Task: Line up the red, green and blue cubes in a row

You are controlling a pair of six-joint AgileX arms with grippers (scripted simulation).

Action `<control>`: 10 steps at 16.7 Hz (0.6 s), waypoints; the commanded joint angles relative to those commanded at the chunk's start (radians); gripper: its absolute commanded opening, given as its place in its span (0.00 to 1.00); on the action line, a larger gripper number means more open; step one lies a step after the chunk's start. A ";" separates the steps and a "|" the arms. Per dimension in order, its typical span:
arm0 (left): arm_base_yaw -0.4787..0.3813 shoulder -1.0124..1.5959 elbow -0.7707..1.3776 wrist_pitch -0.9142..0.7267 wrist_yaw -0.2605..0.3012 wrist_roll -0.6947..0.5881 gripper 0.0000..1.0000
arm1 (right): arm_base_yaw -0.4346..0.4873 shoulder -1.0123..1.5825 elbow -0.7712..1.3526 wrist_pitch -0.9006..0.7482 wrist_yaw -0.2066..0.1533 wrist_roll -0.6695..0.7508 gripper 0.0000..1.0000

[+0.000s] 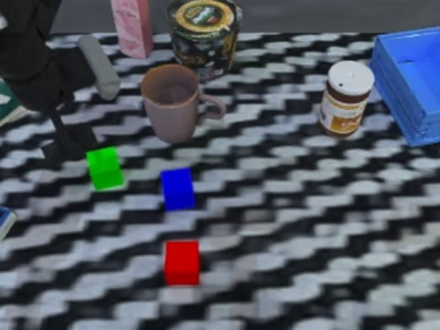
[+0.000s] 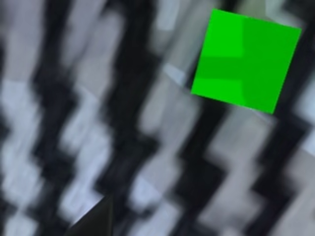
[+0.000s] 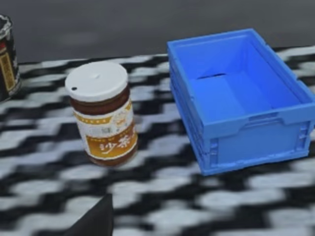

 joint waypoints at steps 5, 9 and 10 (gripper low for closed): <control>-0.027 0.270 0.229 -0.135 0.002 0.133 1.00 | -0.114 -0.257 -0.254 0.211 -0.078 -0.099 1.00; -0.034 0.330 0.288 -0.167 0.003 0.165 1.00 | -0.141 -0.330 -0.312 0.267 -0.103 -0.118 1.00; -0.034 0.330 0.288 -0.167 0.003 0.165 1.00 | -0.141 -0.330 -0.312 0.267 -0.103 -0.118 1.00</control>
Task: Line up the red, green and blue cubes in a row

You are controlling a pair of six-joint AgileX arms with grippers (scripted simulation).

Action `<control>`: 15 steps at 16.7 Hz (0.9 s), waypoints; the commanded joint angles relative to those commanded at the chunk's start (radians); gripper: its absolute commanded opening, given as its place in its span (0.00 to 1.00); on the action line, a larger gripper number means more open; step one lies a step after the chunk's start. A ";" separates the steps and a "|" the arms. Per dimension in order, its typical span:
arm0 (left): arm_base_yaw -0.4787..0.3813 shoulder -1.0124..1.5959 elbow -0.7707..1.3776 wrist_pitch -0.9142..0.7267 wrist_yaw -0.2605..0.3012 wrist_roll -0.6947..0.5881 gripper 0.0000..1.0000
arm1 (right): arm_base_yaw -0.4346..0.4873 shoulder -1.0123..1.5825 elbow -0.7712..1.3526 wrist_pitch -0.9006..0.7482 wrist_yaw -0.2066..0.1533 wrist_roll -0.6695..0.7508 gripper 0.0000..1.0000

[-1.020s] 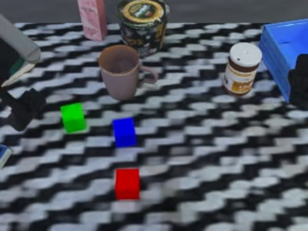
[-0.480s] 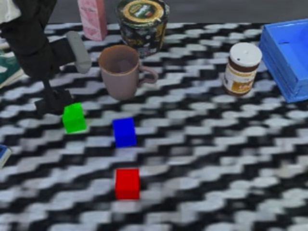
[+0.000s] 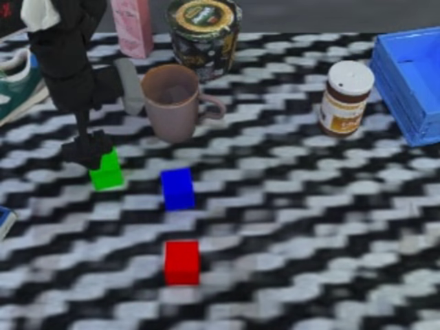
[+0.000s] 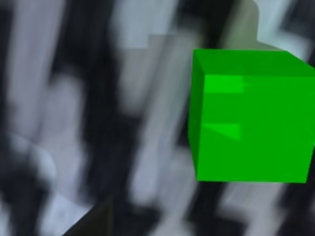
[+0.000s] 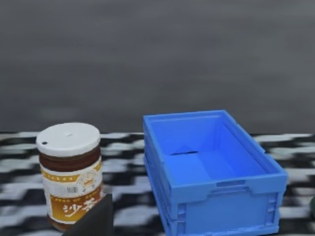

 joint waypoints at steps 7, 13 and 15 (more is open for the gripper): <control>0.002 0.027 -0.049 0.074 0.000 0.002 1.00 | 0.000 0.000 0.000 0.000 0.000 0.000 1.00; 0.001 0.098 -0.165 0.264 0.001 0.002 1.00 | 0.000 0.000 0.000 0.000 0.000 0.000 1.00; 0.001 0.099 -0.167 0.266 0.001 0.003 1.00 | 0.000 0.000 0.000 0.000 0.000 0.000 1.00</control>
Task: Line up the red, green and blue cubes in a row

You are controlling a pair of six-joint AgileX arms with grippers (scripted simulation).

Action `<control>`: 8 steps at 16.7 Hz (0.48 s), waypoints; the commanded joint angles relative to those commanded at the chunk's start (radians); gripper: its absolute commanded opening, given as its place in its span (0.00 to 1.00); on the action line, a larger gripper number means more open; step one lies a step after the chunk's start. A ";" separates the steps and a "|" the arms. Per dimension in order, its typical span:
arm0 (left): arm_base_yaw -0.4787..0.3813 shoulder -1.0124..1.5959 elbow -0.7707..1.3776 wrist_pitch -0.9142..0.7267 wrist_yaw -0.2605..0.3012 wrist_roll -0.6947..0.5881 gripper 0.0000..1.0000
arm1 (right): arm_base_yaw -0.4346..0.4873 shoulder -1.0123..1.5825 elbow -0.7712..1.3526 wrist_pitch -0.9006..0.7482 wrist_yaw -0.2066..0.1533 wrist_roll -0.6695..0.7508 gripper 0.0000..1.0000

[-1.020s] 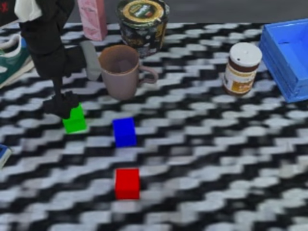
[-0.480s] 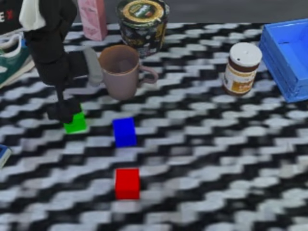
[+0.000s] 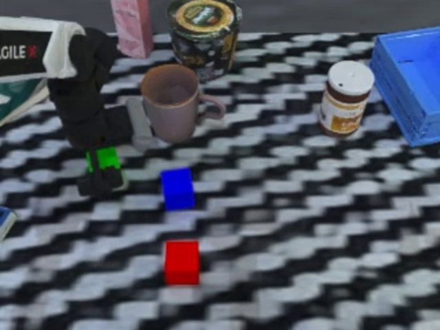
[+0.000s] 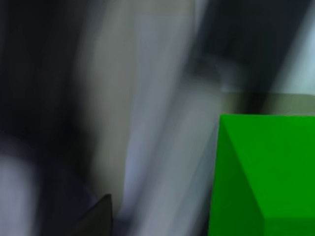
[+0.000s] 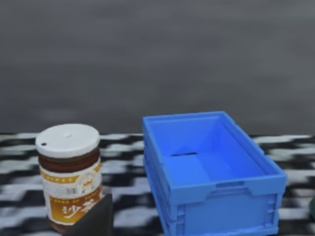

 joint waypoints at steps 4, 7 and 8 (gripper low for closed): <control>0.000 0.000 0.000 0.000 0.000 0.000 0.85 | 0.000 0.000 0.000 0.000 0.000 0.000 1.00; 0.000 0.000 0.000 0.000 0.000 0.000 0.62 | 0.000 0.000 0.000 0.000 0.000 0.000 1.00; 0.000 0.000 0.000 0.000 0.000 0.000 0.55 | 0.000 0.000 0.000 0.000 0.000 0.000 1.00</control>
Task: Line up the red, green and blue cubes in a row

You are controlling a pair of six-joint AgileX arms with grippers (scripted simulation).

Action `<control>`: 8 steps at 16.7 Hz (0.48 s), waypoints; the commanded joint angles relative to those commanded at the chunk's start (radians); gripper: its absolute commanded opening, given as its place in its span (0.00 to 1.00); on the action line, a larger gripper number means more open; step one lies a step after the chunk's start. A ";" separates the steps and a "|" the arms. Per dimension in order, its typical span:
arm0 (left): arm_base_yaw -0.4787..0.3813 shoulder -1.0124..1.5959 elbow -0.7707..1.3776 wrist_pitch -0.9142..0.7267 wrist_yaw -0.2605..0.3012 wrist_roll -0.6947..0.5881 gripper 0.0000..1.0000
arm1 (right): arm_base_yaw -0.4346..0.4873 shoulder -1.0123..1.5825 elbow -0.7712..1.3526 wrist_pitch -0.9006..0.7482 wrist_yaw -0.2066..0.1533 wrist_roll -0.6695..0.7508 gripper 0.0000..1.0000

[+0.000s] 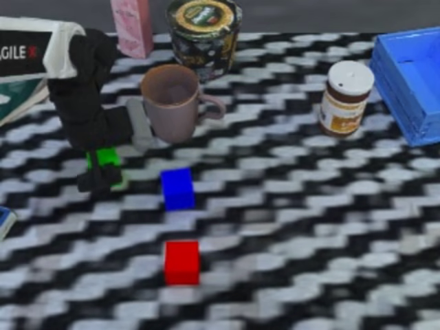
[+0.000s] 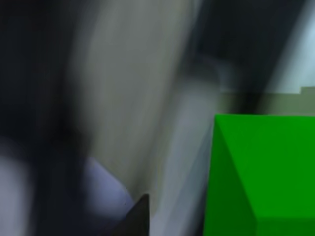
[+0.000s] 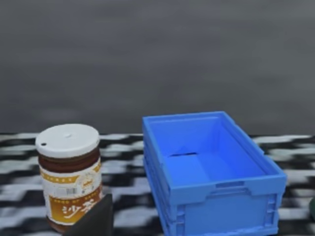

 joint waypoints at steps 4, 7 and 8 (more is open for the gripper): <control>0.000 0.000 0.000 0.000 0.000 0.000 0.25 | 0.000 0.000 0.000 0.000 0.000 0.000 1.00; 0.000 0.000 0.000 0.000 0.000 0.000 0.02 | 0.000 0.000 0.000 0.000 0.000 0.000 1.00; 0.000 0.000 0.000 0.000 0.000 0.000 0.00 | 0.000 0.000 0.000 0.000 0.000 0.000 1.00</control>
